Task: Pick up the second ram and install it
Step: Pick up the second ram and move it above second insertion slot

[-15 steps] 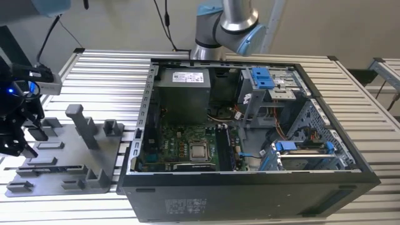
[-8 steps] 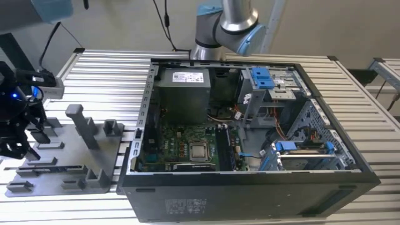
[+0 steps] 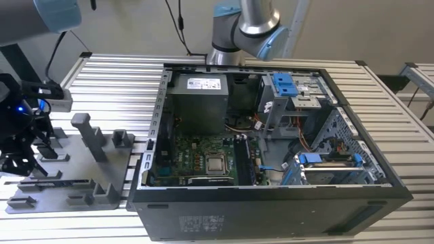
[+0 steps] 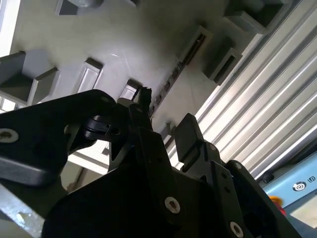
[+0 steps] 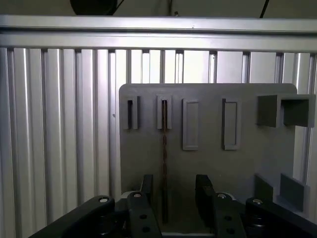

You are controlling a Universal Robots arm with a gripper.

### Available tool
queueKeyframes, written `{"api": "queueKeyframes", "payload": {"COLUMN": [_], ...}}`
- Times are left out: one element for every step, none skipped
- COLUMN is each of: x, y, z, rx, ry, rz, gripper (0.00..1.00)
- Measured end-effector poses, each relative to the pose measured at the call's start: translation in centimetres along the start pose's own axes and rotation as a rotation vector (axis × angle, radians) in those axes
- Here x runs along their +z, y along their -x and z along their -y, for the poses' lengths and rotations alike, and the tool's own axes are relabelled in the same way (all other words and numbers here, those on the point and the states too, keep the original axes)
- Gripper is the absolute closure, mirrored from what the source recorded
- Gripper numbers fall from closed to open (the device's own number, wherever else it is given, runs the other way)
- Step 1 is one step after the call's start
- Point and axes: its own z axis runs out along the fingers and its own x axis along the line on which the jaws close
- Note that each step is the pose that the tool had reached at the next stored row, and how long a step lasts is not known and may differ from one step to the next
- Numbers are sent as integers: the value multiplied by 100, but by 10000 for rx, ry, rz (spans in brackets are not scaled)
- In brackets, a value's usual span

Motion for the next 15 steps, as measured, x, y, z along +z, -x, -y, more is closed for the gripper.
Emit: {"api": "queueKeyframes", "payload": {"x": [3, 4, 8, 15, 22, 31, 42, 57, 70, 86, 102, 115, 129, 143, 159], "y": [0, 0, 0, 0, 0, 0, 0, 0, -1, -1, -2, -3, -3, -3, -4], "z": [0, 0, 0, 0, 0, 0, 0, -1, -2, -2, -4, -5, -9, -12, -16], "rx": [0, 0, -2, -11, -26, -55, -87, -121, -154, -187, -221, -249, -271, -295, -319], "ry": [-2, -2, 0, 9, 17, 25, 30, 29, 30, 31, 31, 31, 30, 31, 30], "rz": [1, 1, -6, -28, -50, -60, -64, -62, -62, -61, -61, -61, -60, -60, -60], "gripper": [52, 52, 52, 52, 52, 52, 52, 52, 52, 52, 52, 52, 52, 52, 52]}}
